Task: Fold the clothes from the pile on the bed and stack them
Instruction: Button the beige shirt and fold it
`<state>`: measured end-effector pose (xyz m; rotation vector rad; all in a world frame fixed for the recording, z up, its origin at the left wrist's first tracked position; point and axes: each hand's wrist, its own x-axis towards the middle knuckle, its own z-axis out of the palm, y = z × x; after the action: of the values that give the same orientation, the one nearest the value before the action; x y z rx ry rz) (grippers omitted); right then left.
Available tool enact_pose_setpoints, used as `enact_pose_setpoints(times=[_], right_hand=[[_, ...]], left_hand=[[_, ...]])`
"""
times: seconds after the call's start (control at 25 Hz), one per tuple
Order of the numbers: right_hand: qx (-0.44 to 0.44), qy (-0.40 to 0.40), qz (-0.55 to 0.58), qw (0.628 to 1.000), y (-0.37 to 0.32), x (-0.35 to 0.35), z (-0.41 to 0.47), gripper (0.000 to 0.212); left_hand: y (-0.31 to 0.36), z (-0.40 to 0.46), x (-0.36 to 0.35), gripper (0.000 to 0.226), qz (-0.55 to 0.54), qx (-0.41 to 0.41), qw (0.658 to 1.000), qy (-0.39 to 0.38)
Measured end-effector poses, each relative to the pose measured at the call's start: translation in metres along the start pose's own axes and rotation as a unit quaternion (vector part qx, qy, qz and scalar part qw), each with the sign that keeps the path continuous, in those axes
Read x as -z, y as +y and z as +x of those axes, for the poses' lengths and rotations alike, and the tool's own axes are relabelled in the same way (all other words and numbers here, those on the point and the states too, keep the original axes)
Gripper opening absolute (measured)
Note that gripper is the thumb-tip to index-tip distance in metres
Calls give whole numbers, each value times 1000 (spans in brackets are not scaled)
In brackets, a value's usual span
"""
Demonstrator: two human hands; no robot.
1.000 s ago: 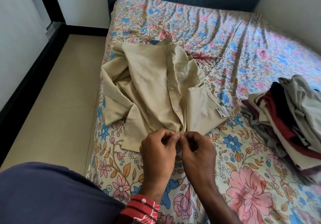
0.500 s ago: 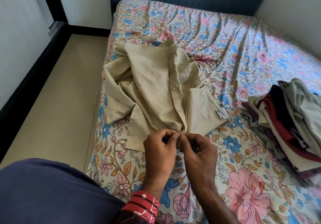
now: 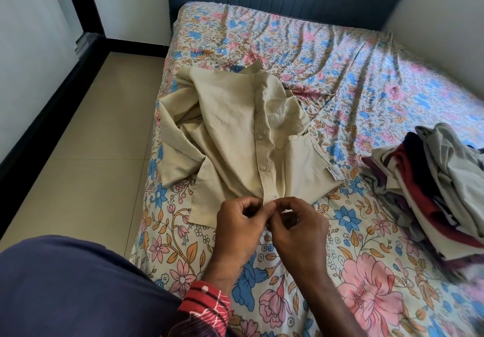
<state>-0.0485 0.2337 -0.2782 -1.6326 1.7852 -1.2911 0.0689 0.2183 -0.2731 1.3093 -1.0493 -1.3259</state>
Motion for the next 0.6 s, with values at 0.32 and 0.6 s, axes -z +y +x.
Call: enact_pose_setpoints(times=[0.32,0.6], right_hand=[[-126,-38,182,974,-4,-1,5,14],[-49,-116,149,981,1,16,11,17]], left_hand=[[-6,4,1,17,9,8,1000,-1],[-5,5,9,27,48,-22,997,-50]])
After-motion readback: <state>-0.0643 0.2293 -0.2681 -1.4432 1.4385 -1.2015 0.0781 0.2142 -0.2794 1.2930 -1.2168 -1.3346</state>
